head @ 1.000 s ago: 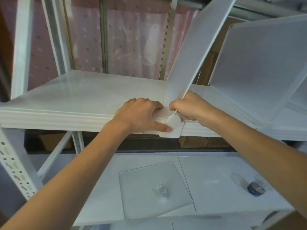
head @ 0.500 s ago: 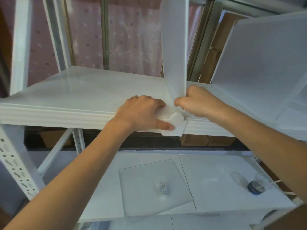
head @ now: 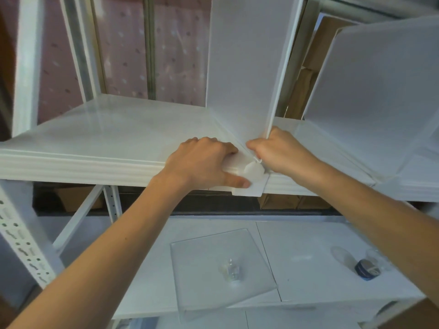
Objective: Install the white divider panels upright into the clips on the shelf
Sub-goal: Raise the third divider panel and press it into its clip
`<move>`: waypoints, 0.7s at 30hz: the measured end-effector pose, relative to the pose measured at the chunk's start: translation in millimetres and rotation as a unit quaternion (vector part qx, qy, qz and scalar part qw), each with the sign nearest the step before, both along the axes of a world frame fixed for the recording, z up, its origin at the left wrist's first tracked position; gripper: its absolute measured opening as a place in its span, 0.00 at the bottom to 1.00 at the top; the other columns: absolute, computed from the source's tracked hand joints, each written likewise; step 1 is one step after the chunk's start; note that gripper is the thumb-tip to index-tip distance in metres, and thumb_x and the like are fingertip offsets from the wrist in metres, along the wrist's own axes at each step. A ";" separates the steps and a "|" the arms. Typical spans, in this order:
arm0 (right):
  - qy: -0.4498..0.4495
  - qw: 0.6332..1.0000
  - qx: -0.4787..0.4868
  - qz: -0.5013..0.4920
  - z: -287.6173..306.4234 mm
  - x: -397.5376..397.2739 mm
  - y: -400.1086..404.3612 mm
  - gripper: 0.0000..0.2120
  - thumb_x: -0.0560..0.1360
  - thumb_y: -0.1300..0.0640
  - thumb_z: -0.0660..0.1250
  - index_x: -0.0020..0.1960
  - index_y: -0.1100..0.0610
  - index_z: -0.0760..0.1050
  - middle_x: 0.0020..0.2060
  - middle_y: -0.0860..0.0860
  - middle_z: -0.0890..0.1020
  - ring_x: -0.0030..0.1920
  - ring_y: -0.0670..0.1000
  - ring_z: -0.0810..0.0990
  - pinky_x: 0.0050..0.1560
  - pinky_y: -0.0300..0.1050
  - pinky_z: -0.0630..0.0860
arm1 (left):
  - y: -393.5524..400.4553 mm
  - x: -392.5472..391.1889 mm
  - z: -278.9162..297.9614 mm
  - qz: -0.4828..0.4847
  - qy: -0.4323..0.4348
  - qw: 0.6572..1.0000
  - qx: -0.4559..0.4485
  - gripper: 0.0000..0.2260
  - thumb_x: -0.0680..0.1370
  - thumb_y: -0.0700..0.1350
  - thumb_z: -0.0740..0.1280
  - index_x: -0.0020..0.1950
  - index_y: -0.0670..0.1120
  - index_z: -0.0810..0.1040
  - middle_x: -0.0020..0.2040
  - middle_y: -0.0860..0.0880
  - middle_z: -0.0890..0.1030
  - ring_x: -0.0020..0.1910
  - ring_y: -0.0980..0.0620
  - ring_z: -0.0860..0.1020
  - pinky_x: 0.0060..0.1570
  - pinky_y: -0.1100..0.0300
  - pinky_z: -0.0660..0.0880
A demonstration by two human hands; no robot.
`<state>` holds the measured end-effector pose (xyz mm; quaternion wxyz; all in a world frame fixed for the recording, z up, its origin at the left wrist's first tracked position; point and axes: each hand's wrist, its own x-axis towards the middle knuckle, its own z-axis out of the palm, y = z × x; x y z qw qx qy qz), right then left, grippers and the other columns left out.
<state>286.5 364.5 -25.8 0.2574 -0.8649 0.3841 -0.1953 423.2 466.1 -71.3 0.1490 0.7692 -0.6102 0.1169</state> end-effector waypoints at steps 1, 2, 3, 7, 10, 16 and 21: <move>-0.007 1.000 0.004 -0.003 -0.5 0.0 0.3 0.15 0.77 0.49 0.65 0.59 0.57 0.76 0.51 0.56 0.82 0.48 0.57 0.82 0.56 0.57 0.80 | -0.4 0.2 -0.2 0.000 -0.001 1.000 -0.001 0.39 0.67 0.77 0.64 0.72 0.57 0.75 0.61 0.52 0.82 0.58 0.45 0.79 0.50 0.52 0.69; -0.011 1.000 0.005 -0.006 -1.3 0.6 0.4 0.14 0.77 0.50 0.65 0.58 0.57 0.76 0.51 0.56 0.81 0.47 0.57 0.82 0.54 0.57 0.80 | -0.8 0.6 -0.6 0.000 -0.001 1.000 -0.003 0.39 0.67 0.78 0.64 0.71 0.57 0.75 0.60 0.52 0.82 0.57 0.45 0.79 0.50 0.52 0.69; -0.016 1.000 0.003 -0.010 -2.6 1.5 1.0 0.14 0.77 0.50 0.65 0.57 0.58 0.76 0.50 0.57 0.81 0.47 0.57 0.82 0.53 0.57 0.80 | -0.8 0.8 -0.9 -0.001 -0.001 1.000 -0.006 0.38 0.67 0.78 0.64 0.71 0.57 0.75 0.59 0.52 0.82 0.57 0.45 0.79 0.49 0.52 0.69; -0.039 0.999 -0.016 -0.029 -7.7 3.0 9.2 0.16 0.73 0.47 0.62 0.51 0.58 0.76 0.47 0.57 0.81 0.45 0.60 0.82 0.52 0.63 0.82 | -1.6 0.7 -1.6 -0.001 -0.003 1.000 -0.009 0.38 0.67 0.77 0.65 0.70 0.56 0.76 0.57 0.51 0.83 0.55 0.46 0.79 0.48 0.54 0.66; -0.046 0.997 -0.032 -0.049 -12.6 4.2 11.4 0.13 0.76 0.47 0.61 0.49 0.57 0.74 0.47 0.57 0.80 0.47 0.61 0.81 0.54 0.63 0.81 | -1.9 1.5 -3.2 0.000 -0.004 1.000 -0.010 0.37 0.68 0.77 0.64 0.69 0.55 0.77 0.57 0.52 0.83 0.55 0.46 0.79 0.48 0.53 0.67; -0.014 0.972 -0.224 -0.068 -26.6 4.9 20.6 0.13 0.83 0.49 0.57 0.45 0.56 0.72 0.41 0.55 0.78 0.43 0.59 0.81 0.49 0.58 0.81 | -2.9 3.1 -5.2 0.008 -0.015 1.000 -0.001 0.37 0.68 0.79 0.61 0.68 0.57 0.76 0.57 0.52 0.82 0.54 0.45 0.79 0.46 0.52 0.68; -0.055 0.976 -0.185 -0.101 -33.5 7.9 16.7 0.14 0.82 0.51 0.57 0.43 0.58 0.72 0.35 0.52 0.73 0.43 0.61 0.78 0.47 0.56 0.77 | -1.9 5.6 -4.9 0.011 -0.003 1.000 -0.001 0.39 0.67 0.80 0.60 0.69 0.58 0.75 0.59 0.53 0.82 0.56 0.46 0.80 0.49 0.51 0.71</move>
